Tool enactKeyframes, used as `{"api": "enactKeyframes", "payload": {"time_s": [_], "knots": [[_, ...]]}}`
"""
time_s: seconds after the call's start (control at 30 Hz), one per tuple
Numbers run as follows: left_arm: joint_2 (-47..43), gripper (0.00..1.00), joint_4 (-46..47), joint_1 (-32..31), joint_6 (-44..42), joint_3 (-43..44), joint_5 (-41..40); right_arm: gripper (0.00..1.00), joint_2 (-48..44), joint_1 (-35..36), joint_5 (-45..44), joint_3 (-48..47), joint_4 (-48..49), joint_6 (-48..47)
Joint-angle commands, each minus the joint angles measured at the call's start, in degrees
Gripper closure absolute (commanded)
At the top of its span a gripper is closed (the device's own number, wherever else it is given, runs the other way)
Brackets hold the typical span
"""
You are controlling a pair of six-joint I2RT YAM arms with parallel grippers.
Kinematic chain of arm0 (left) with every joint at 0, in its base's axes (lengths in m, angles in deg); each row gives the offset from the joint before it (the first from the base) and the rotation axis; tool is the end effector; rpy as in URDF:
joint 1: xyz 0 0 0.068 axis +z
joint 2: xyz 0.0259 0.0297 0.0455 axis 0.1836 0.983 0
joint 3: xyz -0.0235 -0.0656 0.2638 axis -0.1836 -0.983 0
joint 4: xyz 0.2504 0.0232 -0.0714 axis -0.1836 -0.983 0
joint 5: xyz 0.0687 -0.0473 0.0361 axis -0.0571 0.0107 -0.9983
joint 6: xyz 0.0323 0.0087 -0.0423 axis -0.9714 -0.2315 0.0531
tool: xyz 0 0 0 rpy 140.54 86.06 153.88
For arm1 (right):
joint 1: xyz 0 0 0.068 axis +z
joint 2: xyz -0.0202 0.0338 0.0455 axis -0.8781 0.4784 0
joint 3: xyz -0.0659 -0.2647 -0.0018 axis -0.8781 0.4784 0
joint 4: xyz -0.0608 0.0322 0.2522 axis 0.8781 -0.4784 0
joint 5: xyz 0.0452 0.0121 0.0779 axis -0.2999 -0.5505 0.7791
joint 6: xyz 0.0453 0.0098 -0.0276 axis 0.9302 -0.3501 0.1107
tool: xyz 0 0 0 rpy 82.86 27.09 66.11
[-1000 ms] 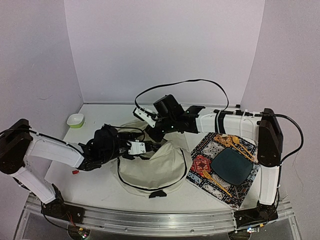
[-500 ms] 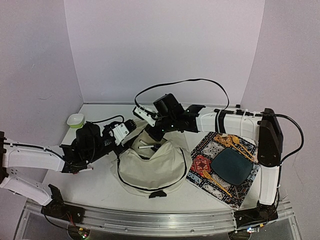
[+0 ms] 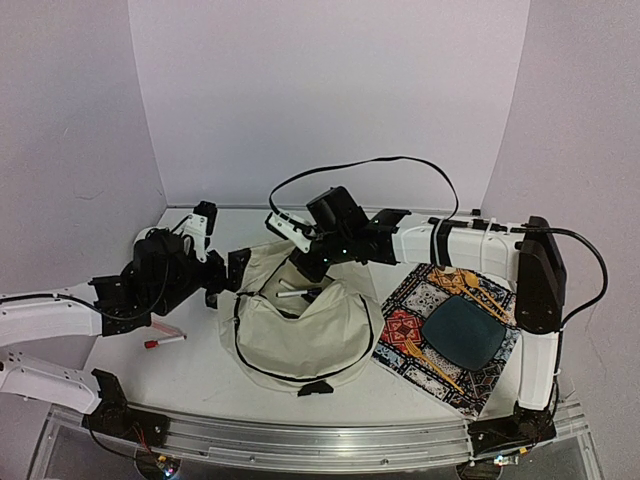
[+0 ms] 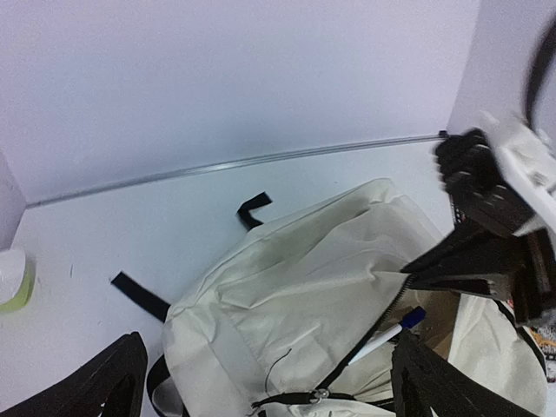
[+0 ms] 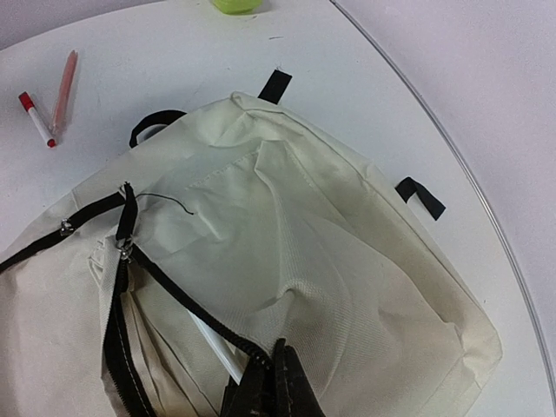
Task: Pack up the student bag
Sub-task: Pick up the pen at the center of the board.
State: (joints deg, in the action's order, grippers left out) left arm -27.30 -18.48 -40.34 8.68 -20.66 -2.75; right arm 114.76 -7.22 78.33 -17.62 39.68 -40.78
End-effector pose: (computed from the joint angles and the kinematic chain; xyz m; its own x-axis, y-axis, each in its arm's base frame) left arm 0.1637 -0.1760 0.2722 -0.2185 0.0835 -0.9722 0.3949 0.9187 -0.0099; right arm 0.2834 0.3913 0.2884 0.0459 -0.4197 -0.9065 -0.8166 0.5069 -0.2760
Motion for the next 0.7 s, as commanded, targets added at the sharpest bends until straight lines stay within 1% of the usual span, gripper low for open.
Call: {"api": "enactKeyframes", "payload": {"time_s": [0.0,0.13,0.2,0.37,0.43,0.5,0.6,0.67], "knots": [[0.7,0.01,-19.4,4.6,22.1,6.1,-1.6,0.99,-3.0,0.5,1.0,-3.6,3.3,0.3],[-1.2,0.01,-25.0,8.3,31.1,5.0,2.6,0.99,-3.0,0.4,1.1,-3.7,3.3,0.2],[-2.5,0.00,-26.5,9.0,34.9,4.2,3.6,0.99,-3.0,0.4,1.1,-3.7,3.3,0.2],[-3.7,0.00,-35.3,11.3,44.0,3.9,3.3,0.99,-3.0,0.4,1.0,-3.4,3.3,0.1],[-3.5,0.01,-37.2,13.8,45.2,3.5,5.3,0.99,-3.1,0.4,1.0,-3.1,3.3,0.1],[-3.2,0.03,-38.1,17.2,46.6,2.6,7.5,0.99,-3.1,0.5,1.1,-3.0,3.3,0.2],[-2.7,0.06,-38.1,23.3,48.2,1.0,12.7,0.99,-3.0,0.4,1.0,-2.9,3.3,0.2],[-1.4,0.09,-37.9,26.1,48.4,0.8,14.5,0.99,-3.1,0.5,1.1,-2.9,3.3,0.3]]}}
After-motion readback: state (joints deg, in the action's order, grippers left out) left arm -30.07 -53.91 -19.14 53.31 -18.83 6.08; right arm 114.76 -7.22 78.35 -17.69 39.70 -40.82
